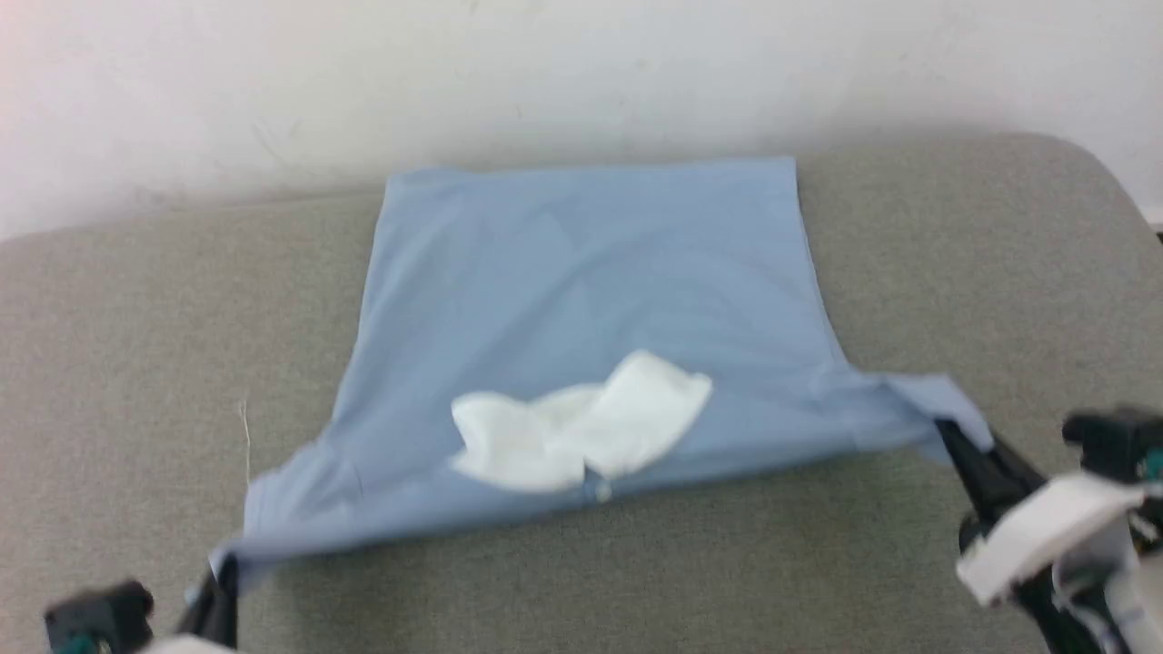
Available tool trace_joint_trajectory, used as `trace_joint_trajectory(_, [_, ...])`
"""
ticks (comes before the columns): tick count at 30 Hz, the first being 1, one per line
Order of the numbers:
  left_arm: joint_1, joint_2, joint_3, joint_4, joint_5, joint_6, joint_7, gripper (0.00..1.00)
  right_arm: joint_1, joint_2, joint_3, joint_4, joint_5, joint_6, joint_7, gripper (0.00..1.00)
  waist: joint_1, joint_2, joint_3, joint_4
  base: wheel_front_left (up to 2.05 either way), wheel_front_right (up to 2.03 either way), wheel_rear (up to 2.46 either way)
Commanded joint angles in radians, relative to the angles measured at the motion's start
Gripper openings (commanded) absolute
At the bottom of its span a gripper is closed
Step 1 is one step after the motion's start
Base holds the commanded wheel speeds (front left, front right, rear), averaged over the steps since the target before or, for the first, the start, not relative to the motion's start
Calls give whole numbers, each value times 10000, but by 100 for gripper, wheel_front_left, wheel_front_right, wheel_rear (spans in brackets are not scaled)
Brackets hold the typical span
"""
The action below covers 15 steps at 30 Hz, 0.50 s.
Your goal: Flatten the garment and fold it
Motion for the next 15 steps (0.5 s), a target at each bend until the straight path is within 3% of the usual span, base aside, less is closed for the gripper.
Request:
trace_joint_trajectory(1, [363, -8, -43, -251, 46, 126, 227, 0, 462, 167, -320, -296, -244, -19, 127, 0, 3, 0, -286, 54, 0, 0, 0])
trace_joint_trajectory(8, [2001, -1, -253, -1392, -151, 534, 1585, 0, 3387, 1358, -2510, -2393, -1593, -19, 1575, 0, 3, 0, -659, 451, 0, 0, 0])
trace_joint_trajectory(13, [2625, -2, -223, -1914, -354, 709, 2085, 0, 5029, 2191, -3434, -3739, -2417, -19, 2852, 0, 3, 0, -737, 669, 0, 0, 0])
trace_joint_trajectory(14, [2651, -12, -190, -1997, -353, 732, 2047, 0, 5250, 2308, -3557, -3920, -2601, -19, 3094, 11, 3, 0, -728, 702, 0, 0, 0])
trace_joint_trajectory(15, [2658, -18, -173, -2055, -344, 741, 1998, 0, 5434, 2468, -3616, -4084, -2644, -19, 3359, 31, 3, 0, -717, 730, 0, 0, 0])
